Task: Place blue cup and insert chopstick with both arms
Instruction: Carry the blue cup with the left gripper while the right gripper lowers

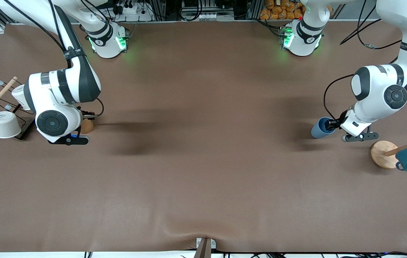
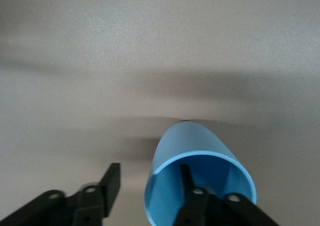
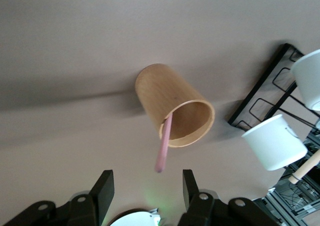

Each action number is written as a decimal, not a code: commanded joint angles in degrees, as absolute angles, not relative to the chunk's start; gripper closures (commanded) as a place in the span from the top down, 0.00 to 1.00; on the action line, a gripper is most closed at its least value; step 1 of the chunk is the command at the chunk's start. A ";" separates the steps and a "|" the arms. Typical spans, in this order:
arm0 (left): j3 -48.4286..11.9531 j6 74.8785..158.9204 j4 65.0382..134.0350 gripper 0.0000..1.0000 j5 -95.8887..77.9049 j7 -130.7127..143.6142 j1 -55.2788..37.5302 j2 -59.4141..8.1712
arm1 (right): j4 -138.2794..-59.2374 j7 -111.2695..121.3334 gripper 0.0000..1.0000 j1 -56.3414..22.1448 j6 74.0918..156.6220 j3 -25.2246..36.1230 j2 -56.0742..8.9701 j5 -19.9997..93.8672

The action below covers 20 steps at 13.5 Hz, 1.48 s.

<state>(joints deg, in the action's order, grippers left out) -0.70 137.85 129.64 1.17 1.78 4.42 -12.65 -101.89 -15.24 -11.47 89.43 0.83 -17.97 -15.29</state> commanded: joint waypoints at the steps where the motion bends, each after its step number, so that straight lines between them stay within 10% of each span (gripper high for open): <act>1: -1.41 138.34 129.38 0.00 2.55 1.67 4.92 -12.48 | -104.06 -16.17 0.62 -10.64 91.49 0.88 -16.26 -17.40; 5: -3.32 136.68 129.02 0.00 2.46 2.10 4.57 -10.03 | -104.59 -16.17 0.50 -9.93 92.28 0.88 -16.52 -18.02; 11: -21.77 121.20 116.91 0.00 1.93 19.91 4.40 -9.13 | -104.85 -16.61 0.44 -10.11 92.11 0.79 -16.70 -17.75; 20: -26.19 121.99 99.68 0.00 2.72 57.27 -20.80 -26.26 | -105.73 -16.87 0.29 -10.46 92.20 0.70 -16.70 -17.31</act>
